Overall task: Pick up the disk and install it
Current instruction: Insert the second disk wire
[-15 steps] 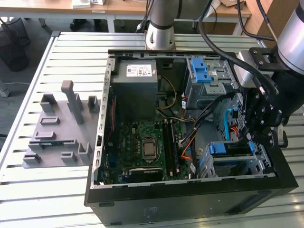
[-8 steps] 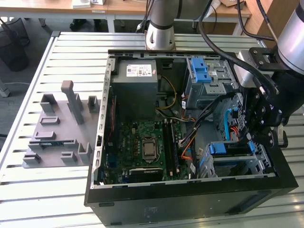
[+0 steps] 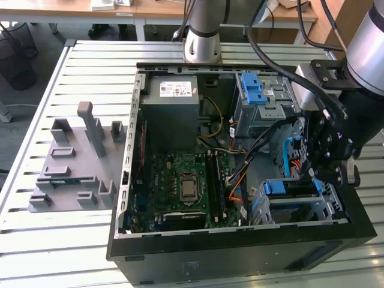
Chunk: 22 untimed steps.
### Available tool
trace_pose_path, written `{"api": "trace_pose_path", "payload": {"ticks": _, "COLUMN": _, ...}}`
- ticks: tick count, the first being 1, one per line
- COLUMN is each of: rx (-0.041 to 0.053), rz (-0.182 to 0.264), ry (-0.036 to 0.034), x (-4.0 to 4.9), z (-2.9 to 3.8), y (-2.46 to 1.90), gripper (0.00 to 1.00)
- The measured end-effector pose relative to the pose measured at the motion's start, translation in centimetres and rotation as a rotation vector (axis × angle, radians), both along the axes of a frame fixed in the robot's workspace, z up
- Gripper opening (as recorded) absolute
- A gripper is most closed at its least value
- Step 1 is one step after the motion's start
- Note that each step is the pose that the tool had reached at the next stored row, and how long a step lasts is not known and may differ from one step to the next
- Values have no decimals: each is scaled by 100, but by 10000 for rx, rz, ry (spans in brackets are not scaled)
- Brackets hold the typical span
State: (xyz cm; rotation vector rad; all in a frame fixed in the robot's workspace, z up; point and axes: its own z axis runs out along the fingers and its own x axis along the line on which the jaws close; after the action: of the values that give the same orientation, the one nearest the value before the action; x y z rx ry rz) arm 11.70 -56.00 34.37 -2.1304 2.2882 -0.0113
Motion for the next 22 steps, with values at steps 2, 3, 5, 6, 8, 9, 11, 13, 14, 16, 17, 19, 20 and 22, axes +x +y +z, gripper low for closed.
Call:
{"api": "trace_pose_path", "payload": {"ticks": 2, "rx": 2, "rz": 0, "ry": 0, "x": -37, "z": -1, "y": -1, "gripper": 11}}
{"api": "trace_pose_path", "payload": {"ticks": 3, "rx": 2, "rz": 0, "ry": -1, "x": -50, "z": -1, "y": -1, "gripper": 11}}
{"api": "trace_pose_path", "payload": {"ticks": 5, "rx": 3, "rz": 0, "ry": -1, "x": -63, "z": -1, "y": -1, "gripper": 11}}
{"api": "trace_pose_path", "payload": {"ticks": 6, "rx": -2, "rz": 0, "ry": -1, "x": -69, "z": 4, "y": -1, "gripper": 11}}
{"api": "trace_pose_path", "payload": {"ticks": 8, "rx": 1, "rz": 1, "ry": -1, "x": -72, "z": 40, "y": 0, "gripper": 11}}
{"api": "trace_pose_path", "payload": {"ticks": 9, "rx": 2, "rz": 1, "ry": -1, "x": -72, "z": 69, "y": 0, "gripper": 11}}
{"api": "trace_pose_path", "payload": {"ticks": 11, "rx": 1, "rz": 0, "ry": -1, "x": -73, "z": 131, "y": 1, "gripper": 11}}
{"api": "trace_pose_path", "payload": {"ticks": 13, "rx": 2, "rz": 0, "ry": -1, "x": -73, "z": 179, "y": 2, "gripper": 11}}
{"api": "trace_pose_path", "payload": {"ticks": 14, "rx": 0, "rz": 0, "ry": -1, "x": -73, "z": 199, "y": 3, "gripper": 11}}
{"api": "trace_pose_path", "payload": {"ticks": 16, "rx": 3, "rz": -2, "ry": -1, "x": -82, "z": 221, "y": 5, "gripper": 11}}
{"api": "trace_pose_path", "payload": {"ticks": 17, "rx": 4, "rz": -1, "ry": -8, "x": -100, "z": 221, "y": 5, "gripper": 11}}
{"api": "trace_pose_path", "payload": {"ticks": 19, "rx": 2, "rz": 0, "ry": -35, "x": -142, "z": 223, "y": 5, "gripper": 11}}
{"api": "trace_pose_path", "payload": {"ticks": 20, "rx": 1, "rz": 0, "ry": -44, "x": -160, "z": 226, "y": 5, "gripper": 11}}
{"api": "trace_pose_path", "payload": {"ticks": 22, "rx": 0, "rz": 0, "ry": -51, "x": -179, "z": 246, "y": 5, "gripper": 11}}
